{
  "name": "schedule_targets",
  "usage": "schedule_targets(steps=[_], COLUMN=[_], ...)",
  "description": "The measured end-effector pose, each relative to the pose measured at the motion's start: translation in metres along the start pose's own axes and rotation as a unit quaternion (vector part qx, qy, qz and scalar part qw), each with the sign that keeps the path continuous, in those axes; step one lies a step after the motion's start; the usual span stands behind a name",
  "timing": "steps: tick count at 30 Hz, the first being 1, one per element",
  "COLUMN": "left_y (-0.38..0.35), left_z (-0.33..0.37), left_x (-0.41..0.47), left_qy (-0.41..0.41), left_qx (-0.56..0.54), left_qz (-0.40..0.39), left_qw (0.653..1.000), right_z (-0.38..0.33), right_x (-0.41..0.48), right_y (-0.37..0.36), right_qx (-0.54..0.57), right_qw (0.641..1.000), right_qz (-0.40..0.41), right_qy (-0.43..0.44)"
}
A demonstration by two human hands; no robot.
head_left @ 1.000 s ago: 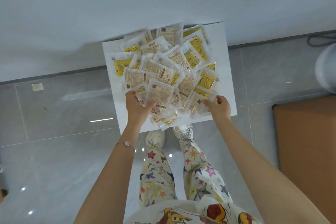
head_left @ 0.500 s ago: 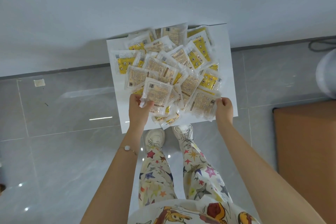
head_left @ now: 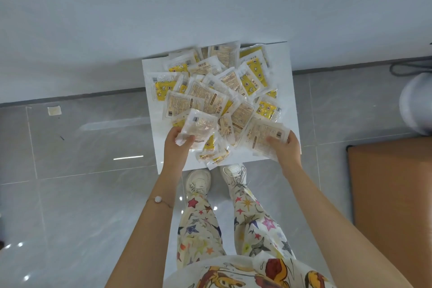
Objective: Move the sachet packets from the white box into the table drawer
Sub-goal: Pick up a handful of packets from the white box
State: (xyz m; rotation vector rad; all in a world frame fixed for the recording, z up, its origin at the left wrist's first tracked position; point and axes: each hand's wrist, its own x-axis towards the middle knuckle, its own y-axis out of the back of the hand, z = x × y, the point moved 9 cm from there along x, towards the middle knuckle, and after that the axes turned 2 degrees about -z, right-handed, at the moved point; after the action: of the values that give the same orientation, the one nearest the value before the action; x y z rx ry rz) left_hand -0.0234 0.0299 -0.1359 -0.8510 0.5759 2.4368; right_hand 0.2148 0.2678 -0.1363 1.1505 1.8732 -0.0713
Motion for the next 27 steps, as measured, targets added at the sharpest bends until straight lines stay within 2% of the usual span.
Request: schedule_targets(steps=[4,8,19,27], left_y=[0.005,0.022,0.132,0.249], left_z=[0.005,0.036,0.15,0.132], left_x=[-0.017,-0.044,-0.154,-0.26], left_qy=[0.035,0.033,-0.067,-0.11], left_qx=[-0.065,-0.112,-0.269,-0.328], left_qz=[-0.013,0.013,0.117,0.218], left_qw=[0.997,0.993,0.954,0.913], right_z=[-0.024,-0.069,-0.214,-0.28], right_x=[-0.019,-0.045,-0.158,-0.285], right_y=[0.018,0.02,-0.033,-0.123], right_qx=[0.039,0.057,0.092,0.004], right_qw=[0.999,0.997,0.971,0.922], right_qz=[0.012,-0.009,-0.166,-0.302], right_qy=[0.024,0.058,0.144,0.24])
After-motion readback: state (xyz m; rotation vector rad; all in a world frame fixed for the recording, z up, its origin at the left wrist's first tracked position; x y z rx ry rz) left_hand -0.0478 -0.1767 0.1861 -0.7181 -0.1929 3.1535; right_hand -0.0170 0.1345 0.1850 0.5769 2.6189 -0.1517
